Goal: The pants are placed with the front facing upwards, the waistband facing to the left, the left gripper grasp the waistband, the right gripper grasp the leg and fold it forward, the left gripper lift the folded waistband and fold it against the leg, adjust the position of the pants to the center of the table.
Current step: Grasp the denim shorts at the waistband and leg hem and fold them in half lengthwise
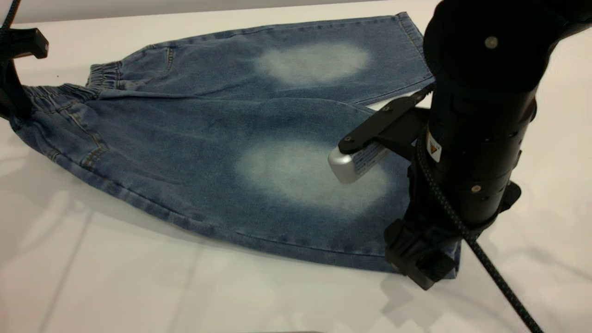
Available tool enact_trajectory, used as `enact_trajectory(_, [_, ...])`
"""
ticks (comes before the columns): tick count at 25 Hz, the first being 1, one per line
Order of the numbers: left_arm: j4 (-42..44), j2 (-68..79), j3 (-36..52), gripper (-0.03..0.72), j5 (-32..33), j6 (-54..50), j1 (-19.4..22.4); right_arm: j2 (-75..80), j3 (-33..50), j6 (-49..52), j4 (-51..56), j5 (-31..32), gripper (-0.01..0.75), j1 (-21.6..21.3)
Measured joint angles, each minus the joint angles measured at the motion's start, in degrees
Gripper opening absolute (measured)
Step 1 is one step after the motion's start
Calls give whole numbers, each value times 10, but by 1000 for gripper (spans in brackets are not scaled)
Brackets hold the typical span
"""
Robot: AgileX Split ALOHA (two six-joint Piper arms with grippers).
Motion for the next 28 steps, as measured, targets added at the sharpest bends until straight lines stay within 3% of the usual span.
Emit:
enact_trajectory(6, [0,0,0,60,0,0,0,25,0,-1,2,-15,553,0])
enact_trajectory(9, [0,0,0,60,0,0,0,26,0,-1,2,-25,508,0])
enact_trajectory(12, [0,0,0,60,0,0,0,28,-1,-1,1,-31,398,0])
enact_trajectory(18, [0,0,0,60,0,0,0,31,-6,-1,-12,-29,65,0])
enact_trajectory(28, [0,0,-11,60,15,2,0,-49,-50,60,-104,73,36,0])
